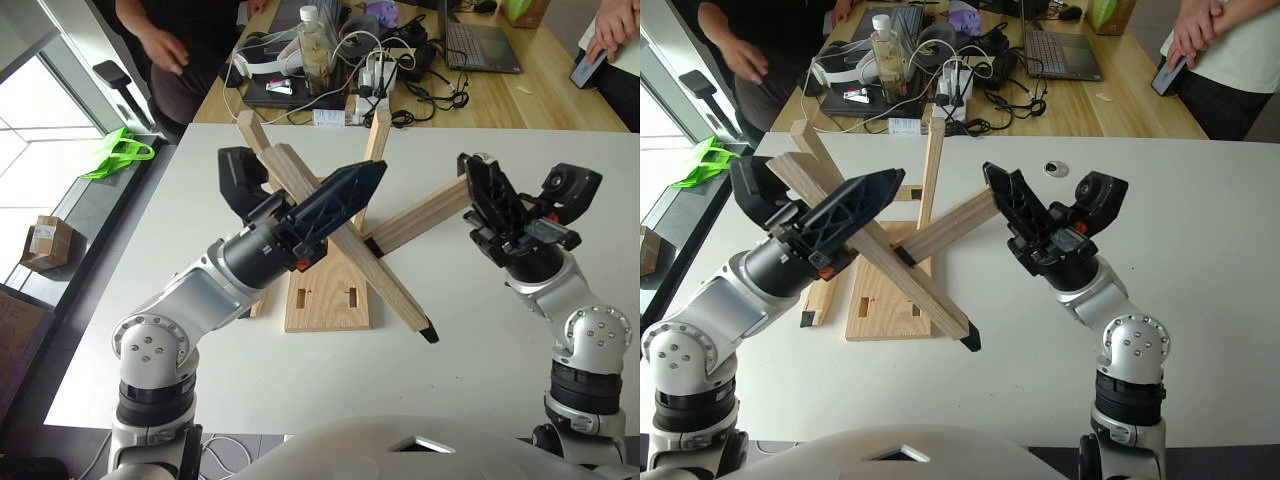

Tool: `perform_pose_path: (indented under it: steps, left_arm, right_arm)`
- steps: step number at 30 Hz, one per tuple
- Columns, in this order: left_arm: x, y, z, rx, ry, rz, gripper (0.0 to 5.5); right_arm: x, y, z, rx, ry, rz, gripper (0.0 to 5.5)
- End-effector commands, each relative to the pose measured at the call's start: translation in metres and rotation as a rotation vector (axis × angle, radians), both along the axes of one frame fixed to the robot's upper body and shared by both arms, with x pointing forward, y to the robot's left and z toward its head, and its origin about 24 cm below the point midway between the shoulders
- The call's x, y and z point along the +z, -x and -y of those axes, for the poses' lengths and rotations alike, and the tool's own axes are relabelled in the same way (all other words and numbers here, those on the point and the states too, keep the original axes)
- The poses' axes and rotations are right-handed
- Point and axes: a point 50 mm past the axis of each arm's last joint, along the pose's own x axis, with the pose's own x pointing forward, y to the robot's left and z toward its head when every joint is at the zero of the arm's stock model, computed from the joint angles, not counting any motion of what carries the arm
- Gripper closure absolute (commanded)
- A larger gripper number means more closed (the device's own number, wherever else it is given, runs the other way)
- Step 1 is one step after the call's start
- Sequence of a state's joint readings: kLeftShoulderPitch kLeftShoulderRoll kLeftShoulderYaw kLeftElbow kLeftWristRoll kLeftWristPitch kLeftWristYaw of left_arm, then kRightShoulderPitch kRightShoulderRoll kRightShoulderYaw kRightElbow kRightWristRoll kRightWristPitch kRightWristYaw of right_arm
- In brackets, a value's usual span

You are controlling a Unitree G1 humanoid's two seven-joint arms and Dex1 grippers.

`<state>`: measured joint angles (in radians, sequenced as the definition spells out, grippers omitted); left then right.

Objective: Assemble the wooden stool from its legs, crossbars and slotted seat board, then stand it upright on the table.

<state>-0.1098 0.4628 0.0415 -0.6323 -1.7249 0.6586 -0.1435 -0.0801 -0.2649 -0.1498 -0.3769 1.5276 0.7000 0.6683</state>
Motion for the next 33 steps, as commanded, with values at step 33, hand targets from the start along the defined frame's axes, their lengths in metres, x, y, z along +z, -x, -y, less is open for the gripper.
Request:
perform_pose_path:
  steps: [33]
  left_arm:
    - [-0.07,-0.068,-0.127,1.312,-0.995,0.136,1.96]
  right_arm:
    - [-0.055,-0.081,0.043,-1.125,0.731,-0.266,5.13]
